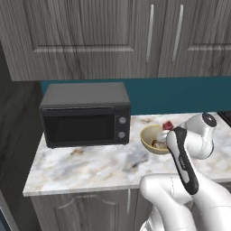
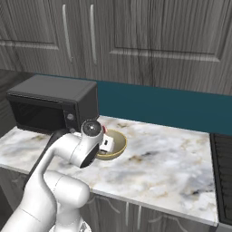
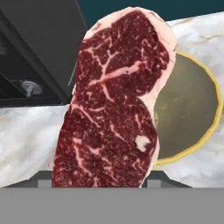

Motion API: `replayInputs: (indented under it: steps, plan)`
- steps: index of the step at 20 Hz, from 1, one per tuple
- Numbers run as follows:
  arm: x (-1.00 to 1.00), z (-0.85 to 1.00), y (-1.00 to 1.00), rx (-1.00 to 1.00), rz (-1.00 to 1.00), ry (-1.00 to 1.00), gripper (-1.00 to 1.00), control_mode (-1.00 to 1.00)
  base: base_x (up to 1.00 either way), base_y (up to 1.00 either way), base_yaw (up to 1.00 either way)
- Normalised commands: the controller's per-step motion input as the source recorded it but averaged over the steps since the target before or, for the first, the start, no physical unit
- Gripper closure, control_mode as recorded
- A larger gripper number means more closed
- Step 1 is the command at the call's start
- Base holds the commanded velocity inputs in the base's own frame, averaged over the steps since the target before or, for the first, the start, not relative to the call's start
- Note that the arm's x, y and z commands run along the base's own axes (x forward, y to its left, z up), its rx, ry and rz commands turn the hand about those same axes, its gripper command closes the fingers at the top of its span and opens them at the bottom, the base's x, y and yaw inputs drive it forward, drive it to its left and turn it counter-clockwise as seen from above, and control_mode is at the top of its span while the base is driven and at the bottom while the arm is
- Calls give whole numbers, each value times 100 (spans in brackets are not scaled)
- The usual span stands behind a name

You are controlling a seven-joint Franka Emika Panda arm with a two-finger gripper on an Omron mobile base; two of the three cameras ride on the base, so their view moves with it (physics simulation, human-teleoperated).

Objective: Take the steak, mushroom, and squash from the freezer and place them in the bowl on the counter.

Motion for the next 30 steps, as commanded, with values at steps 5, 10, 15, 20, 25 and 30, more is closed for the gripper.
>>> replayInputs:
  steps: [5,10,15,20,25,30]
  plan:
    - [34,-29,0,0,0,8,100,-100,0,0,0]
    - [19,-29,0,0,0,6,100,-100,0,0,0]
    - [24,-28,0,0,0,2,100,-100,0,0,0]
    - [25,-23,-1,0,0,0,100,-100,0,0,0]
    - [24,-25,-3,0,0,0,100,-100,0,0,0]
    - [31,-25,0,0,0,0,-100,-100,0,0,0]
